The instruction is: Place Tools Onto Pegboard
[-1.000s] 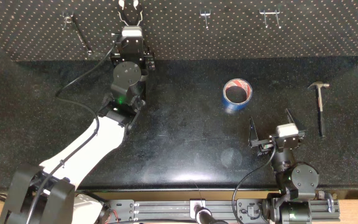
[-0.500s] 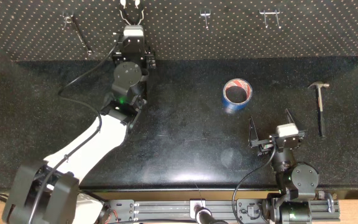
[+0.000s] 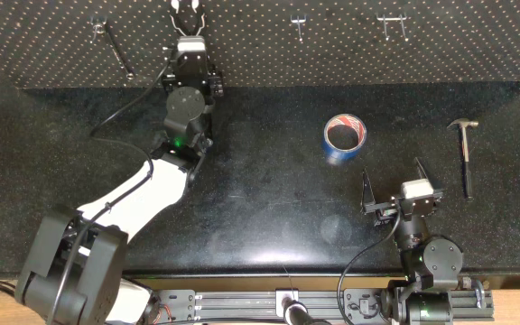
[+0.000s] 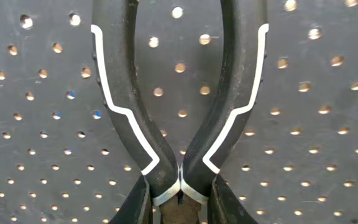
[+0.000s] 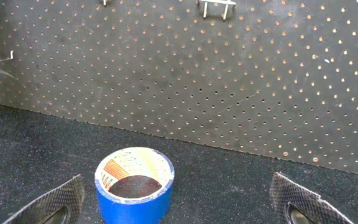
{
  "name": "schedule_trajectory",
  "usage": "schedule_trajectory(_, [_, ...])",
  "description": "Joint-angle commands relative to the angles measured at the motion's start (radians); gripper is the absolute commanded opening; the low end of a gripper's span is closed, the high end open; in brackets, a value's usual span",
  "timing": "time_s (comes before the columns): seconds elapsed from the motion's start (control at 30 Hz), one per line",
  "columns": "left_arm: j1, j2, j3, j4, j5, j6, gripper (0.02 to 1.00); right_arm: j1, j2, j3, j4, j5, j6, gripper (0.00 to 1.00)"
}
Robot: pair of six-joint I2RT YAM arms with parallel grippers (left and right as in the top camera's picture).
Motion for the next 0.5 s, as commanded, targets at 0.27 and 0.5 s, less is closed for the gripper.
schedule_trajectory(0.27, [0.010,0.061,0.002,0.017,-0.007,-0.048,0.029,0.007,-0.007,-0.006,0.001,0.002,-0.014,0.976])
schedule_trajectory(0.5, [0.010,0.084,0.002,0.017,-0.007,-0.048,0.027,0.007,-0.007,-0.006,0.001,0.002,-0.014,0.976])
